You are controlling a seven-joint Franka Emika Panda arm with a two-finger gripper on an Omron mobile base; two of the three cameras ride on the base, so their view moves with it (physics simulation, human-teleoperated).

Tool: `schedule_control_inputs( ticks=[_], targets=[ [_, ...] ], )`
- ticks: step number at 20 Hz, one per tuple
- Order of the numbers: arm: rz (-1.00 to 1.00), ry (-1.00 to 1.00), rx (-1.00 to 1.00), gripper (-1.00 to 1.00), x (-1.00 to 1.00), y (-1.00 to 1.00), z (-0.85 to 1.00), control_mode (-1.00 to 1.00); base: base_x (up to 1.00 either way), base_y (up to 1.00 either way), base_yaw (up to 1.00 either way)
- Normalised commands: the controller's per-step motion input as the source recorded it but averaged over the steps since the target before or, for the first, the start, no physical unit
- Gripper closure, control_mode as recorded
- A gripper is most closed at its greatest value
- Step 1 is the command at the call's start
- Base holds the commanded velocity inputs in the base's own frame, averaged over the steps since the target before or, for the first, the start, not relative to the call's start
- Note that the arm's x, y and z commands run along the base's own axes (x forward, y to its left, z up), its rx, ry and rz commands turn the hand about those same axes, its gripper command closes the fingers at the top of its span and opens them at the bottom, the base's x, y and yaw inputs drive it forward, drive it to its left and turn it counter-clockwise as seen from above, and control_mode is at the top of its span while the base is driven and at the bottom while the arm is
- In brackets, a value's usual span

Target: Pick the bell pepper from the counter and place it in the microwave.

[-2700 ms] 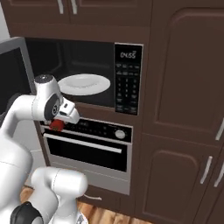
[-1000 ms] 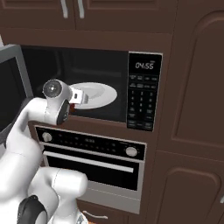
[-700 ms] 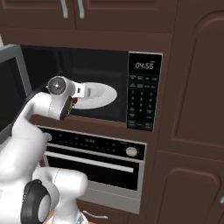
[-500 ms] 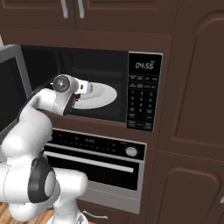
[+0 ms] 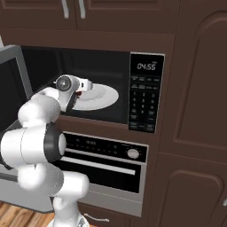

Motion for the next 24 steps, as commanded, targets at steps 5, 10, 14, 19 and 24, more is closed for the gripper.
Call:
schedule_control_inputs(
  ticks=[5,10,14,19,24],
  targets=[
    [0.0,0.01,-0.03,1.0,0.66,0.0,0.0,-1.0,0.0,0.0,0.0],
    [0.0,0.01,-0.07,1.0,0.4,0.0,-0.22,-1.0,0.0,0.0,0.0],
    [0.0,0.0,-0.03,1.0,0.36,0.0,-0.31,-1.0,0.0,0.0,0.0],
    [0.0,0.0,0.0,1.0,0.4,-0.1,-0.28,-1.0,0.0,0.0,0.0],
    [0.0,0.0,-0.01,1.0,0.38,-0.08,-0.19,-1.0,0.0,0.0,0.0]
  ],
)
